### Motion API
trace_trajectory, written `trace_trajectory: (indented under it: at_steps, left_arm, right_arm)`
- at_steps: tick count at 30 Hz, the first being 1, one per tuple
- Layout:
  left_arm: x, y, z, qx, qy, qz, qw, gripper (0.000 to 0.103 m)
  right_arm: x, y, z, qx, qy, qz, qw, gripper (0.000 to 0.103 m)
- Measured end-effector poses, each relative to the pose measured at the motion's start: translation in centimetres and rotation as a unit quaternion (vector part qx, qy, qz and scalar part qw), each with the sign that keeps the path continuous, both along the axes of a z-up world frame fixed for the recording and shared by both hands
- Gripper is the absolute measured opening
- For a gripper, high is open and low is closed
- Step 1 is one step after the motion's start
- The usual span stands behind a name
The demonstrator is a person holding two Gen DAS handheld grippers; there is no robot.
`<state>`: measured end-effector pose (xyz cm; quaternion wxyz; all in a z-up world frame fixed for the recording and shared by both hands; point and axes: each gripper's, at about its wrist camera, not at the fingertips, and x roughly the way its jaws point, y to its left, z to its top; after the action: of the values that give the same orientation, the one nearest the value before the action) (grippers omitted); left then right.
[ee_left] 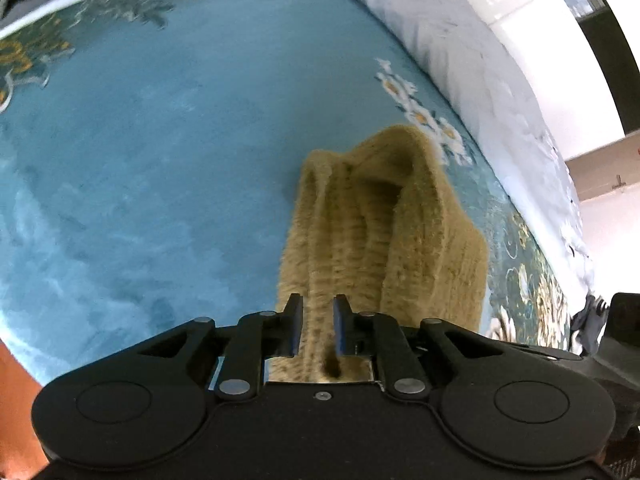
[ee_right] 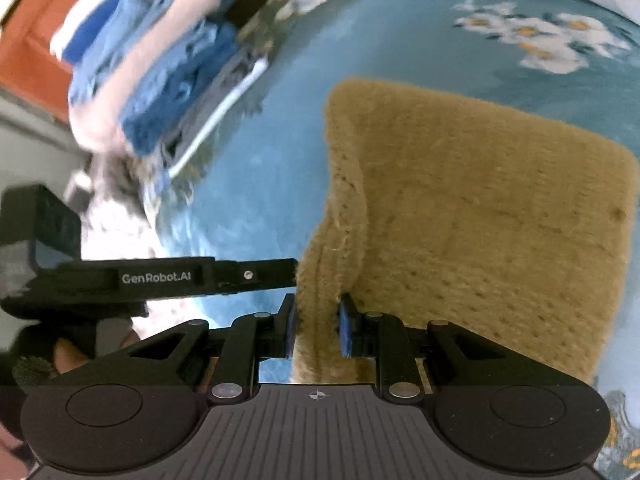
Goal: Fold clothes
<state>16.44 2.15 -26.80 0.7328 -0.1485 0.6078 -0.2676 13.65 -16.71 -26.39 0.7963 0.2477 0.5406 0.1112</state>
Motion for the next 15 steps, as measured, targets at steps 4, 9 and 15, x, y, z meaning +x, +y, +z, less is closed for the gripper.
trace_trajectory:
  at_steps: [4, 9, 15]
  left_arm:
    - [0.5, 0.8, -0.3, -0.005, 0.010, 0.011, 0.9999, 0.016]
    - [1.1, 0.7, -0.1, -0.013, 0.009, 0.011, 0.9998, 0.023]
    - [0.5, 1.2, 1.2, -0.024, -0.001, 0.003, 0.9997, 0.031]
  right_arm:
    - [0.4, 1.7, -0.1, -0.036, 0.013, 0.033, 0.999, 0.027]
    - [0.1, 2.2, 1.1, -0.036, 0.018, 0.067, 0.997, 0.038]
    - [-0.4, -1.7, 6.1, -0.074, -0.033, 0.059, 0.995, 0.046]
